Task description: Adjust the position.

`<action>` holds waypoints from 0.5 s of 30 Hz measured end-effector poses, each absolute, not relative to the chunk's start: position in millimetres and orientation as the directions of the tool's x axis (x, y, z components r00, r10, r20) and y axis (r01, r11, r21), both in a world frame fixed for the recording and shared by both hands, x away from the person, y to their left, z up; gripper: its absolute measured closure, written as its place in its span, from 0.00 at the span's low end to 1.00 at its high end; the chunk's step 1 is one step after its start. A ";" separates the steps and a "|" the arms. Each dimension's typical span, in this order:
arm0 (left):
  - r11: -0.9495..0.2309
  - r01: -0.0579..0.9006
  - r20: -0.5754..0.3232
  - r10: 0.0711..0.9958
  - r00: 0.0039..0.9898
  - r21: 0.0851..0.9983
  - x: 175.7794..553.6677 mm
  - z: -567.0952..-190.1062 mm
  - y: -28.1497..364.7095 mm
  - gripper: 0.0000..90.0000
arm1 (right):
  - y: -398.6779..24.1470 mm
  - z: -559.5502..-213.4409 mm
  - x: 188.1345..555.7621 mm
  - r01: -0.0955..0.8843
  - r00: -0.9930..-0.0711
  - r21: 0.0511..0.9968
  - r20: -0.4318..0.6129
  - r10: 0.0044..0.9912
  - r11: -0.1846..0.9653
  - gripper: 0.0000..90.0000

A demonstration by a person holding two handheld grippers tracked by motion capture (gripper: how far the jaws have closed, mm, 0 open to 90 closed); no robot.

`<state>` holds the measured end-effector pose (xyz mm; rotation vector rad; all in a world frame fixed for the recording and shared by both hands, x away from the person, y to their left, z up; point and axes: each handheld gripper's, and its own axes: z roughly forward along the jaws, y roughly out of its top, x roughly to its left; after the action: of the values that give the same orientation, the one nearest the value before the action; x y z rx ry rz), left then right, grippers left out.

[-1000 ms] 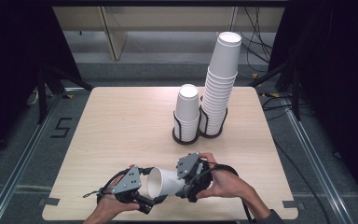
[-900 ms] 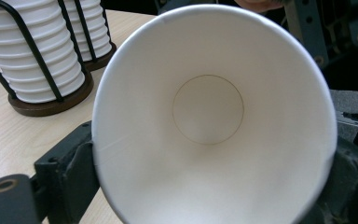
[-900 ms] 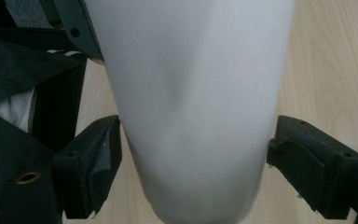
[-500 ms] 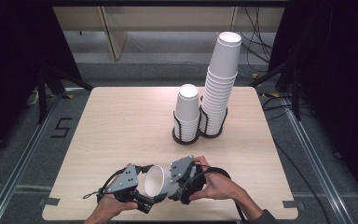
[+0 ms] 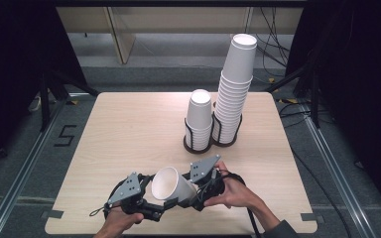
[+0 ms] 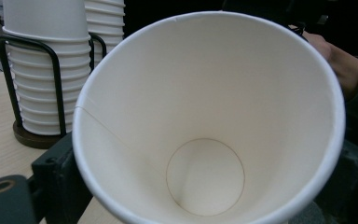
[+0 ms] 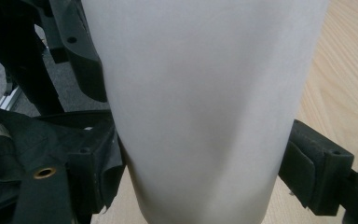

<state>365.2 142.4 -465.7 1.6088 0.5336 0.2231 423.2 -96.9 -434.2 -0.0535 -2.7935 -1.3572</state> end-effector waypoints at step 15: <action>-0.005 0.189 -0.163 0.483 0.860 0.982 364.7 -462.5 143.0 0.14 | -88.6 -442.5 421.6 0.115 -0.993 0.805 0.114 0.040 0.582 0.22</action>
<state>364.7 143.0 -462.5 1.5822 0.5421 0.2507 421.6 -88.6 -442.5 -0.1337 -2.7194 -1.3928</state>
